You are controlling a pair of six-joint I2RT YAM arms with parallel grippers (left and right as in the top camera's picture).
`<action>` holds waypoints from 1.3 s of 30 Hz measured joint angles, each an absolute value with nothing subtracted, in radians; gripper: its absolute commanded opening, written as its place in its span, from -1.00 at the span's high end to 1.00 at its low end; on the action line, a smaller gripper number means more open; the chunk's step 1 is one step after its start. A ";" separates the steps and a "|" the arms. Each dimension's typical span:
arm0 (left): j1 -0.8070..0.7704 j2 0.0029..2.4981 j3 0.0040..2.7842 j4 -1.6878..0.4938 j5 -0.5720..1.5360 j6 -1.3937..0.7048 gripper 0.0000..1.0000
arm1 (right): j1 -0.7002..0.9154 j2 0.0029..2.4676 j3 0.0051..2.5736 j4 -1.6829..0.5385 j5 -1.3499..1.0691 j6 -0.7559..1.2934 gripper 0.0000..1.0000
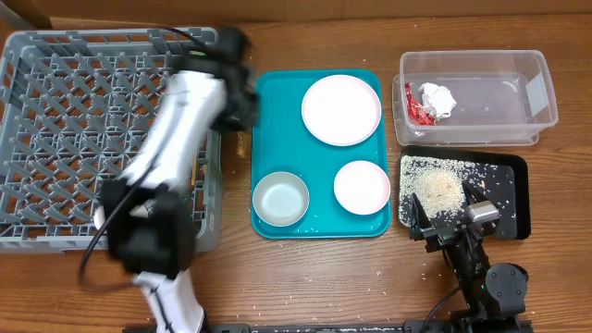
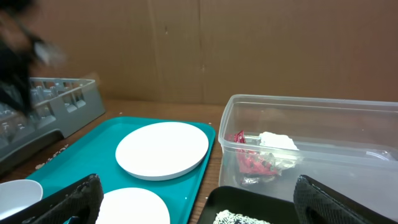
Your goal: Sort waste into correct bins and load items into the dishwasher
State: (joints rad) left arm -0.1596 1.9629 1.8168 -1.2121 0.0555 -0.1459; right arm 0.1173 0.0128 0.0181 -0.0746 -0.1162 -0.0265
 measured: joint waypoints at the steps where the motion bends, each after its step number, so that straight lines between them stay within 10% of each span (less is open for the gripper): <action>1: -0.129 1.926 1.827 -1.234 0.051 -0.141 0.91 | 0.117 0.013 0.018 -0.074 -0.116 -0.027 -0.99; 12: 0.021 1.903 1.734 -1.210 0.015 -0.029 0.87 | 0.117 0.013 0.018 -0.075 -0.116 -0.026 -0.99; 16: 0.020 1.914 1.679 -1.196 -0.020 -0.022 0.03 | 0.117 0.013 0.018 -0.075 -0.116 -0.027 -0.99; 27: 0.003 1.837 1.866 -1.397 -0.009 -0.031 -0.50 | 0.118 0.013 0.018 -0.074 -0.116 -0.027 -0.99; 28: -0.002 1.794 1.879 -1.402 0.001 -0.031 -0.95 | 0.117 0.013 0.018 -0.075 -0.116 -0.027 -0.99; 39: -0.027 1.179 1.938 -1.506 0.022 -0.078 -1.00 | 0.117 0.013 0.018 -0.075 -0.116 -0.027 -0.99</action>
